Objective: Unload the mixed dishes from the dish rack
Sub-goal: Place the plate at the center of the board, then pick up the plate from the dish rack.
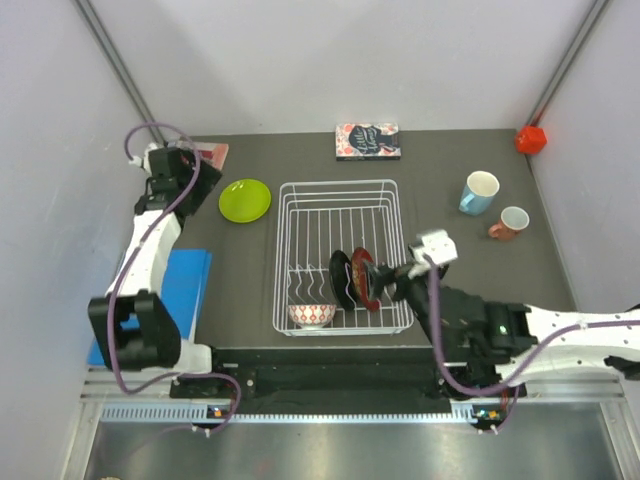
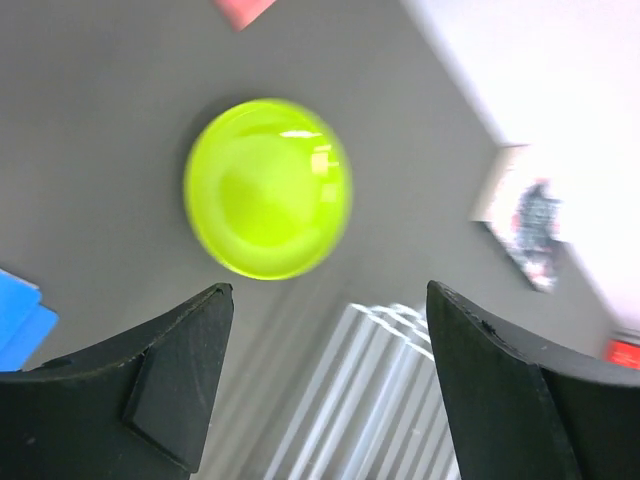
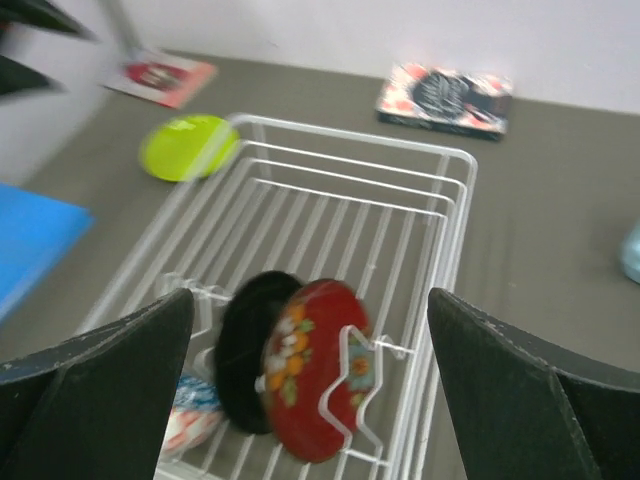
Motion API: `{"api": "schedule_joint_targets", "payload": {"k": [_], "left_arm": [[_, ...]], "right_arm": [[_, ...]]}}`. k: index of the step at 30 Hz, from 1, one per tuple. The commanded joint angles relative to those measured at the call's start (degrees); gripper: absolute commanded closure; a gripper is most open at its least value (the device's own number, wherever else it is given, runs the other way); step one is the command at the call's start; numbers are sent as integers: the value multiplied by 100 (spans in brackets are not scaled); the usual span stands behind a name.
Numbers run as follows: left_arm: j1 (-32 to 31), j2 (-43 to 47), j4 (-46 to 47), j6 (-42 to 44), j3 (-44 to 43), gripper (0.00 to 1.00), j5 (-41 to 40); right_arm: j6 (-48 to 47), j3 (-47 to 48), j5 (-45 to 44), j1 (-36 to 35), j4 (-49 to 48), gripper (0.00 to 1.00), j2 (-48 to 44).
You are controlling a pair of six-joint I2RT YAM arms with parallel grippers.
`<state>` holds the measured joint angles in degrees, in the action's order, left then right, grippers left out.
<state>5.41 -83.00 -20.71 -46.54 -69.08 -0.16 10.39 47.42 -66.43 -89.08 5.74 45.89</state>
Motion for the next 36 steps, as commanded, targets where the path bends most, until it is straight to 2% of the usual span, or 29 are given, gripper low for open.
{"api": "schedule_joint_targets", "payload": {"k": [1, 2, 10, 12, 15, 23, 28, 32, 33, 35, 36], "left_arm": [[-302, 1021, 190, 48, 438, 18, 166], [-399, 1162, 181, 84, 517, 18, 79], [-1436, 2402, -143, 277, 1536, 18, -361], [-1481, 2630, -161, 295, 1695, 18, -335], [-1490, 2833, -240, 365, 1889, 18, -344], [-1490, 2983, -285, 453, 2065, 19, -230], [-1490, 2956, -267, 410, 2127, 19, -159], [-1490, 2948, -214, 409, 2197, 20, -142], [-1499, 2930, -214, 409, 2206, 20, -151], [-1490, 2913, -205, 409, 2215, 20, -151], [-1490, 2895, -188, 409, 2223, 20, -142]], "right_arm": [[877, 820, 1750, 1619, 1868, 3, 885], [877, 900, 1896, 1935, 2000, 4, 1339], [683, 1226, 2670, 2070, 2133, 25, 2679], [736, 1252, 2750, 2079, 2089, 31, 2829], [762, 1279, 2855, 2105, 2054, 35, 3005], [780, 1305, 3066, 2149, 1914, 37, 3330], [850, 1191, 3215, 2175, 1896, 47, 3471], [956, 1033, 3295, 2175, 1817, 62, 3497], [965, 989, 3303, 2184, 1799, 71, 3488], [973, 962, 3312, 2184, 1799, 82, 3427], [973, 962, 3304, 2184, 1799, 91, 3401]]}}
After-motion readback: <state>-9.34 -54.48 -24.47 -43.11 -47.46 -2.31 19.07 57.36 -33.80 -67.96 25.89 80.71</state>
